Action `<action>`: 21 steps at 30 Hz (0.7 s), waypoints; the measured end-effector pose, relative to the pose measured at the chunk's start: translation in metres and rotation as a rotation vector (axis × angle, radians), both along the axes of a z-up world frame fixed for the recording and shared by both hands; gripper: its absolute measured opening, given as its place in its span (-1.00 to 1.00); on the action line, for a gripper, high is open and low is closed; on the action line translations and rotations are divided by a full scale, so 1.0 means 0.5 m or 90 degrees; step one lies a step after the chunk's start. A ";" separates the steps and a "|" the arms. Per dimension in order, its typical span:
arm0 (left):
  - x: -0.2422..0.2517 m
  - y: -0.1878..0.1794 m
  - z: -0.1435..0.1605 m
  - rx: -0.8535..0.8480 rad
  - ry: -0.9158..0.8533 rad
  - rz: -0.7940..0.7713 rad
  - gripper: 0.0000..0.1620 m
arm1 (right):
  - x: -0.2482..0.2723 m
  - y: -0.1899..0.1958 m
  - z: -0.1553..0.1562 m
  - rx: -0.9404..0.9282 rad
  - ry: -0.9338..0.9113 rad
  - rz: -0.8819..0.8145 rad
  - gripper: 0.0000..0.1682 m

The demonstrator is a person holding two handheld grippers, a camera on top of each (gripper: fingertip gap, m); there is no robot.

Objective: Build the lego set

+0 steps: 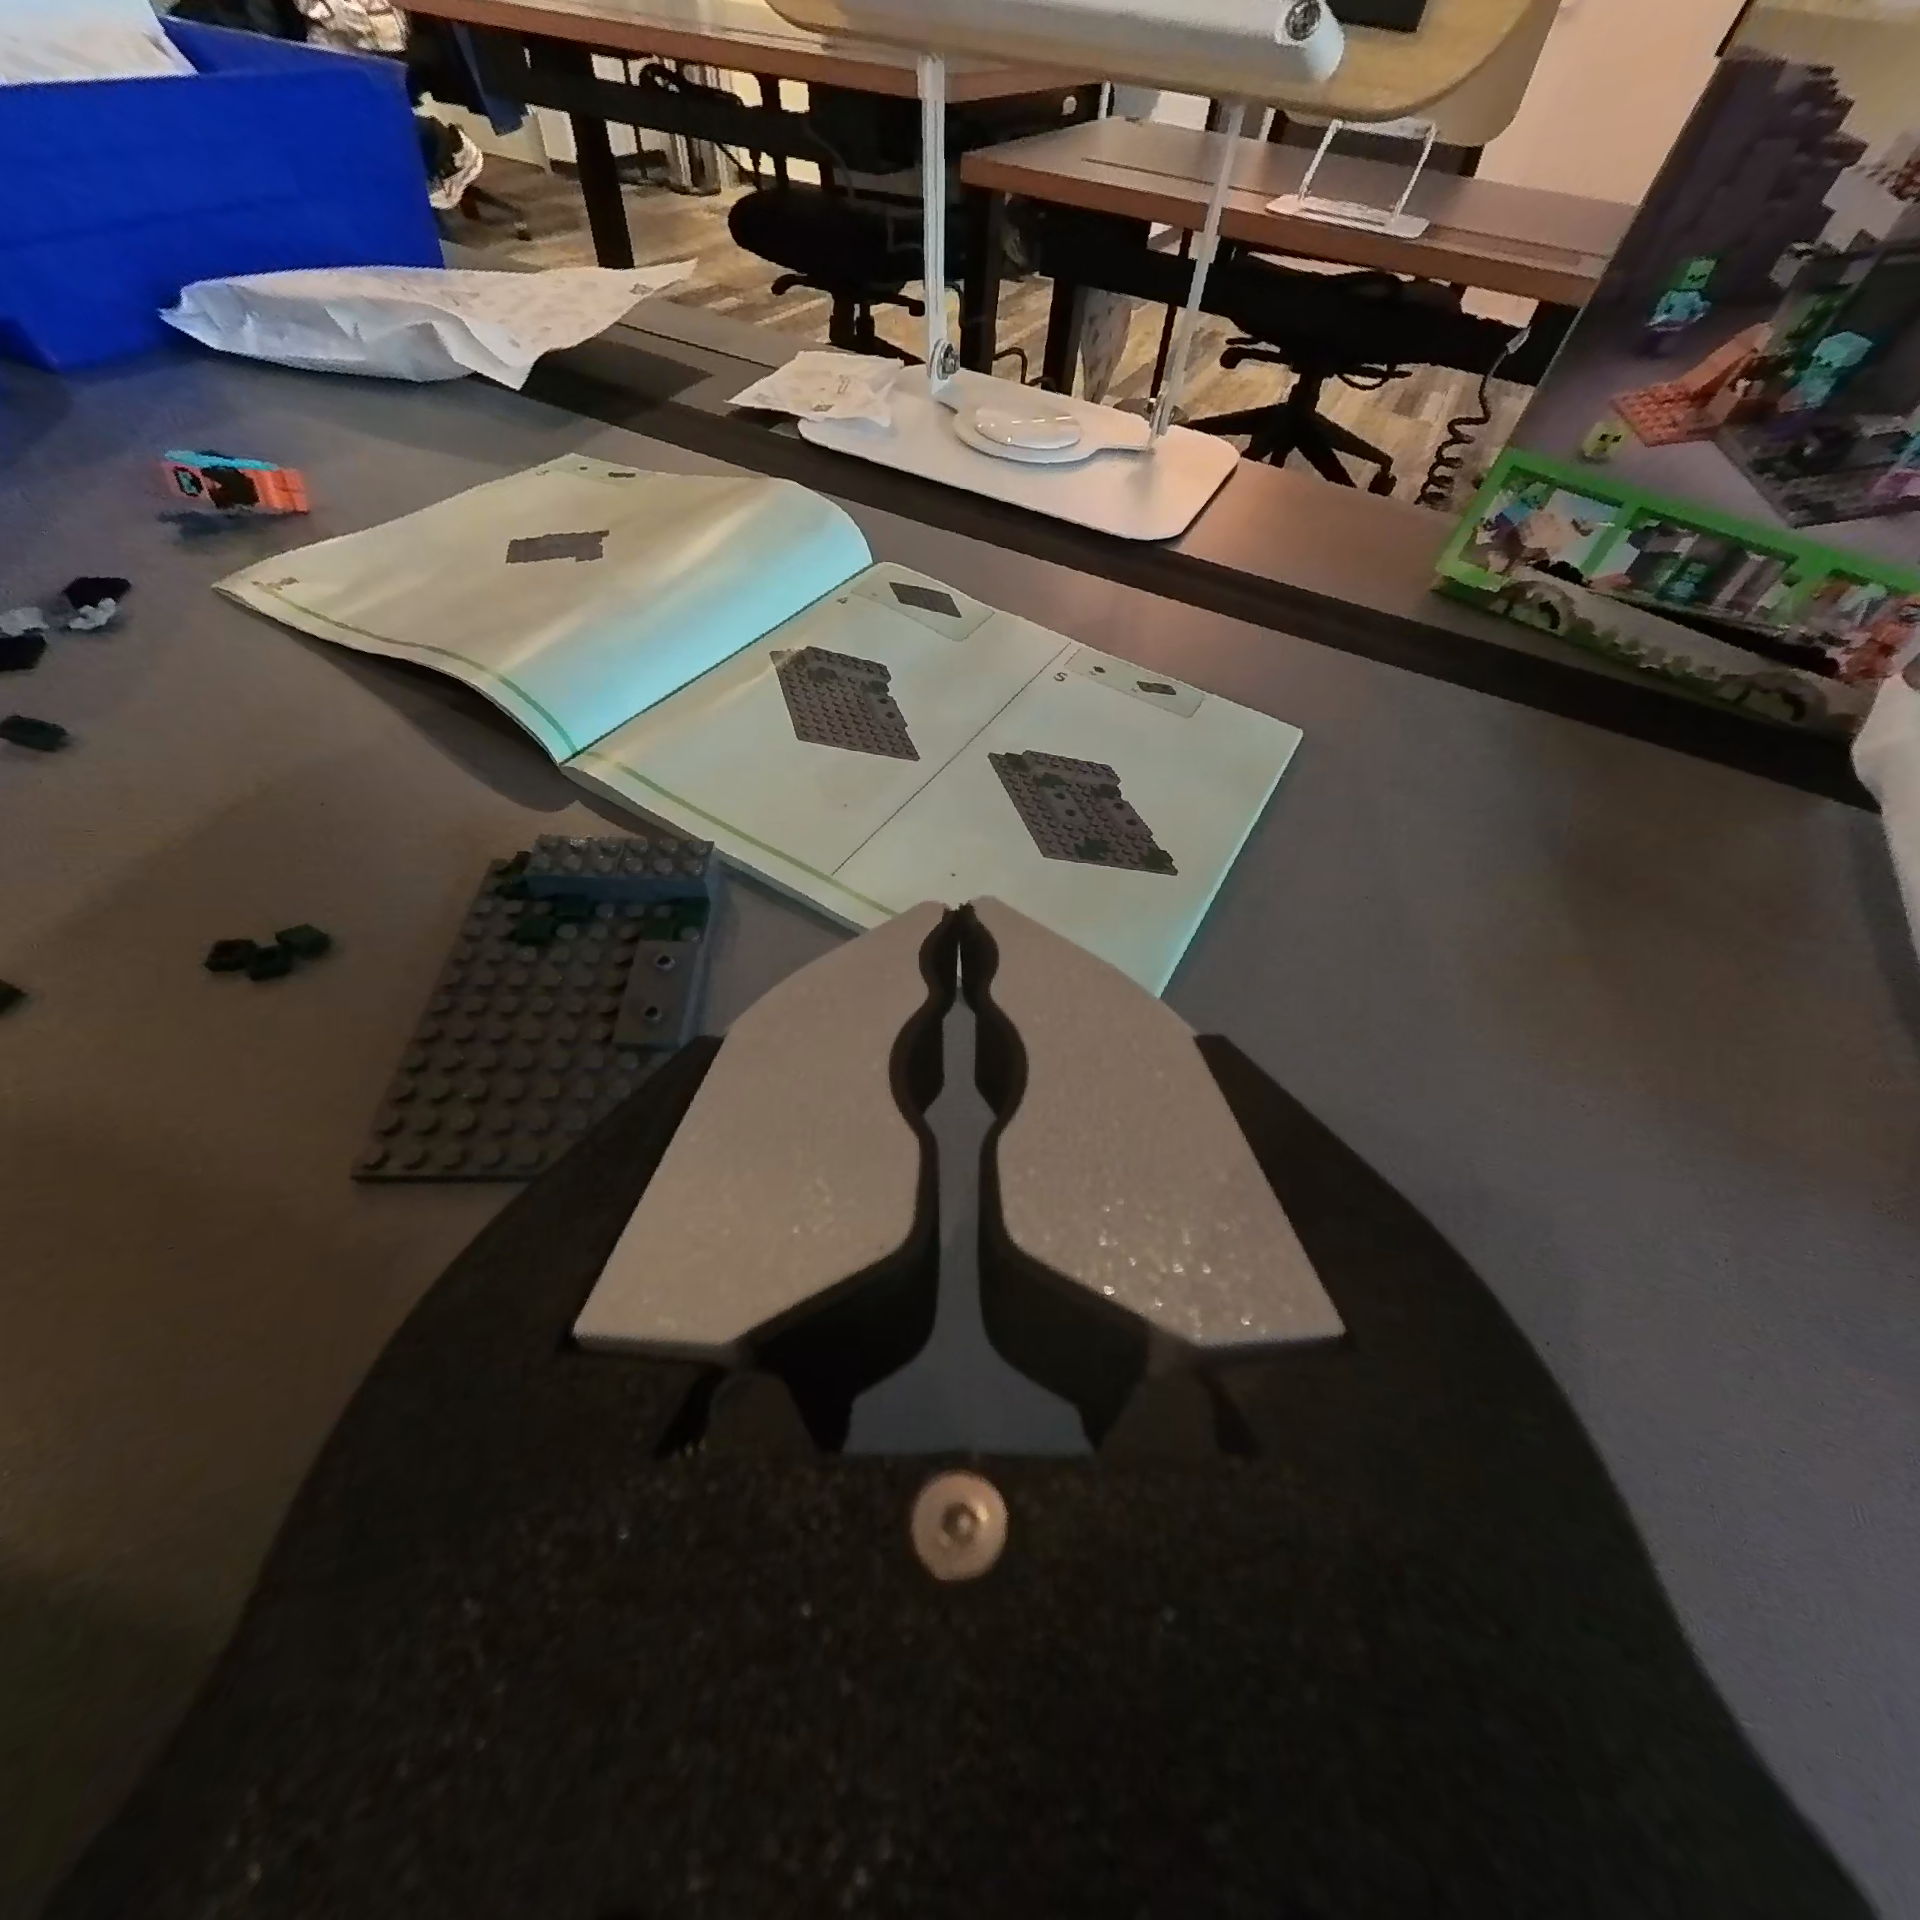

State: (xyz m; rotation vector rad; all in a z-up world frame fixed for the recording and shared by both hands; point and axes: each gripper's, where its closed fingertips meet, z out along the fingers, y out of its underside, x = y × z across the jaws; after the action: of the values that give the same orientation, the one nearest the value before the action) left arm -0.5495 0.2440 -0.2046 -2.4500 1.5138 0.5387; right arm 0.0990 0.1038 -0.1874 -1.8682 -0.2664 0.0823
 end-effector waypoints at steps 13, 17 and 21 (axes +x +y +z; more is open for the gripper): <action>0.122 -0.070 -0.048 -0.166 -0.189 -0.045 -0.63 | -0.003 0.001 -0.003 -0.005 -0.003 0.005 -1.00; 0.141 -0.075 -0.077 -0.261 -0.231 -0.037 -0.53 | -0.002 0.000 -0.001 -0.002 0.000 0.004 -1.00; 0.142 -0.069 -0.082 -0.294 -0.237 -0.035 -0.45 | -0.002 0.000 -0.002 -0.004 0.001 0.005 -1.00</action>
State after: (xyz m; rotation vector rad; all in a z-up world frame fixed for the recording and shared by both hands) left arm -0.4784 0.2096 -0.2455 -2.6159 1.6733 -0.3040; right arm 0.0980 0.1039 -0.1885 -1.8737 -0.2731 0.0894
